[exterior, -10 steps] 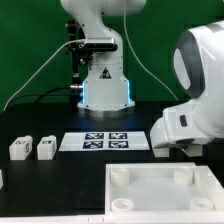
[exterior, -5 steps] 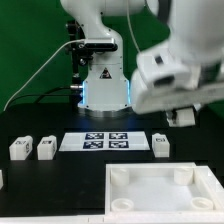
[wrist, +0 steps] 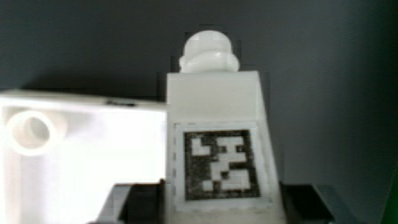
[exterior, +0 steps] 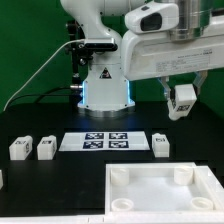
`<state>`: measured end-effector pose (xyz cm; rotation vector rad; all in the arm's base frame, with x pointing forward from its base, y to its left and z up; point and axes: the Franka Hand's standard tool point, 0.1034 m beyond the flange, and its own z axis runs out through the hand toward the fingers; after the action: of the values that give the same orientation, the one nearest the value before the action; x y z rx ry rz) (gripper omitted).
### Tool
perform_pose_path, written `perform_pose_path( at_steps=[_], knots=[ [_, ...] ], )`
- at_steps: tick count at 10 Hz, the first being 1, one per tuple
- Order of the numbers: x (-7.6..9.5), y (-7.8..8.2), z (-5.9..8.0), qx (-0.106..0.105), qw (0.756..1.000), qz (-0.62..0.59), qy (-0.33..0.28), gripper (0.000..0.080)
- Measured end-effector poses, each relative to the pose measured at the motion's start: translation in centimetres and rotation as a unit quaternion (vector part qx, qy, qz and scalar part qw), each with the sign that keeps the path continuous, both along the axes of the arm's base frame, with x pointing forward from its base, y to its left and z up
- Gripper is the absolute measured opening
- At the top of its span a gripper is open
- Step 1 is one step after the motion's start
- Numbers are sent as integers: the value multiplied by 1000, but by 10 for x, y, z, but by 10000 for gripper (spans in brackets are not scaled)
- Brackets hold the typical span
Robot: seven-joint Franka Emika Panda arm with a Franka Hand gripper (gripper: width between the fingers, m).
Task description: Assemble one leg
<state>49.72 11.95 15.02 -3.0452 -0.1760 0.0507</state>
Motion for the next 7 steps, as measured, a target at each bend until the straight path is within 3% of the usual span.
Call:
perform_pose_path(
  at_steps=[2,4,5,6,7],
  knots=[
    [1,-2,0,5,996,-5,-92,293],
    [35,-4,0,19,979,-15,-202,293],
    [59,-9,6,19,974,-2,-228,293],
    [82,-13,15,22,954,-1,-298,293],
    [80,-10,9,26,936,0,-350,293]
  ],
)
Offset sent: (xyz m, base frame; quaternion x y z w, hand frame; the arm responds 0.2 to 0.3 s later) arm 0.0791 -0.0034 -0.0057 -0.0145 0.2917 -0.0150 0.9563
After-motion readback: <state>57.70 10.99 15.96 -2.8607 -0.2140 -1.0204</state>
